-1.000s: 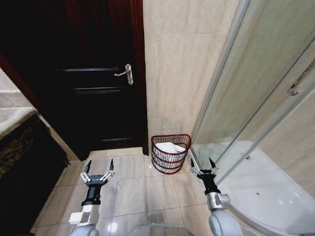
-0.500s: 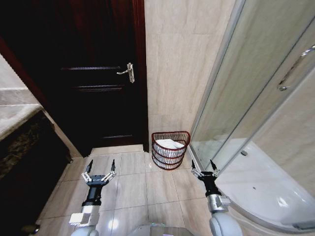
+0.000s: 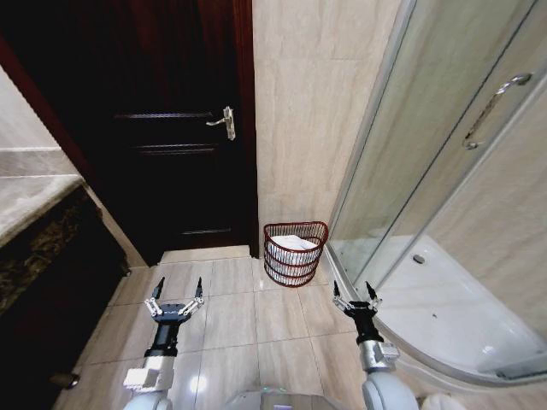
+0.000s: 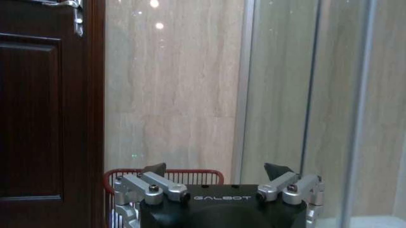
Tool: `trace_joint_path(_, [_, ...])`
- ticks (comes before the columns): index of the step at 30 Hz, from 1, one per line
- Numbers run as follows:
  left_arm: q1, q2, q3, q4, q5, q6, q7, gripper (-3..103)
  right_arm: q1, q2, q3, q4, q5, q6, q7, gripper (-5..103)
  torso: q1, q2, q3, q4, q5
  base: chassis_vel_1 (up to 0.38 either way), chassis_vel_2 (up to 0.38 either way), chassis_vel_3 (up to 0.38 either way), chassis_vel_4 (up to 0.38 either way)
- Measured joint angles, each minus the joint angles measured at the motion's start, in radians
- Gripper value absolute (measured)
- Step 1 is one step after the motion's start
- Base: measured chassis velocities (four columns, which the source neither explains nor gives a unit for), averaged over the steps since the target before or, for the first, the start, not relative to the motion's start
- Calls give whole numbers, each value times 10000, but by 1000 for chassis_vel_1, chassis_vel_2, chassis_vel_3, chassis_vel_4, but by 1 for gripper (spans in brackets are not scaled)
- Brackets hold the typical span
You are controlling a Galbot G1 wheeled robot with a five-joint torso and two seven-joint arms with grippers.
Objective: Discard the used towel into the hamper.
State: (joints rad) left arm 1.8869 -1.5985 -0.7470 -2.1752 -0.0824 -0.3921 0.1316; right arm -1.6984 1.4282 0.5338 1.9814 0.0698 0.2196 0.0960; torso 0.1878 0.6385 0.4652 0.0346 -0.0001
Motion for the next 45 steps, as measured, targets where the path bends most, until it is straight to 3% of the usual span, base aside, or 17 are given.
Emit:
trace_joint_path(22, [-231, -95, 155, 73, 494, 291, -11, 100, 131, -58, -36, -445, 264, 582, 214, 100, 2, -1, 1, 0, 1, -44, -70, -79, -43])
trace_joint_path(45, [-250, -97, 36, 262, 550, -60, -21, 100, -327, -172, -93, -210, 707, 532, 449, 100, 1, -1, 1, -2, 0, -122, -121, -126, -119])
